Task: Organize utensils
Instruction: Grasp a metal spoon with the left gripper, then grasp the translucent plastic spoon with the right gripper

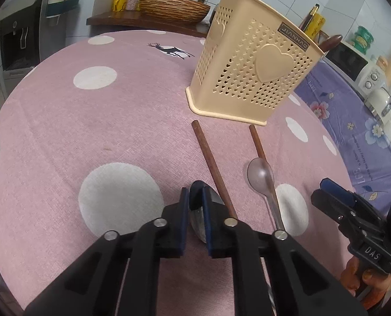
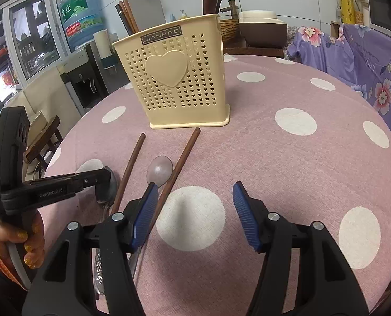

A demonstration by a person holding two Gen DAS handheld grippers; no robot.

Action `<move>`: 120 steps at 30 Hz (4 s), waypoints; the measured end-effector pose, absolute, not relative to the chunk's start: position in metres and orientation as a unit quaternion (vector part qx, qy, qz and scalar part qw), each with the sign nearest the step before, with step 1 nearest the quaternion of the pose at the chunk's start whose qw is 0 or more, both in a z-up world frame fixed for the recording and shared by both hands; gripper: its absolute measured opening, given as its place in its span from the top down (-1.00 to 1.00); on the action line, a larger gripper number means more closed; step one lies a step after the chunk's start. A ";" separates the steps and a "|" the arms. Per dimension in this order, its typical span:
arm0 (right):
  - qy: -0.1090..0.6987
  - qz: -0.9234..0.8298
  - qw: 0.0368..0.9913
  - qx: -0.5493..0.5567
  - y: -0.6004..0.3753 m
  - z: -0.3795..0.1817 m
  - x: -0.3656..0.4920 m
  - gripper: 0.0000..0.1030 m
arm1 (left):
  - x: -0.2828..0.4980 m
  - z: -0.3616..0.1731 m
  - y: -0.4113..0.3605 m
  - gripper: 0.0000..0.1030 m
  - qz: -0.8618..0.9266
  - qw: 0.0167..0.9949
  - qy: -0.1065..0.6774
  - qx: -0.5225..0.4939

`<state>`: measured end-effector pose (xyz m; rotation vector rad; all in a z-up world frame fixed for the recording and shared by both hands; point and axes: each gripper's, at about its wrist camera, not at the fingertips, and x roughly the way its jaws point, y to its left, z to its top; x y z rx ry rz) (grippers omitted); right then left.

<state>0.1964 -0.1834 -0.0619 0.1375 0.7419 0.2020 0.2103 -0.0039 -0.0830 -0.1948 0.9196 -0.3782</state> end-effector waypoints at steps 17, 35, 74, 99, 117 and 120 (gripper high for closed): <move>0.374 0.132 0.918 0.017 -0.147 -0.056 0.212 -0.15 | 0.252 -0.068 0.025 0.91 -0.187 0.878 0.441 -0.001; 0.386 0.153 0.910 0.007 -0.106 -0.046 0.234 -0.11 | 0.241 -0.063 0.056 0.87 -0.154 0.882 0.442 -0.044; 0.389 0.107 0.913 0.054 -0.155 -0.055 0.228 -0.11 | 0.250 -0.072 -0.009 0.34 0.023 0.894 0.445 -0.044; 0.424 0.094 0.900 -0.026 -0.109 -0.081 0.246 0.69 | 0.233 -0.070 0.012 0.35 -0.016 0.900 0.429 -0.069; 0.415 0.057 0.907 0.051 -0.176 -0.075 0.231 0.89 | 0.227 -0.072 0.014 0.35 -0.028 0.899 0.430 -0.073; 0.426 0.066 0.897 0.095 -0.188 -0.078 0.234 0.74 | 0.226 -0.069 0.015 0.35 -0.028 0.901 0.427 -0.071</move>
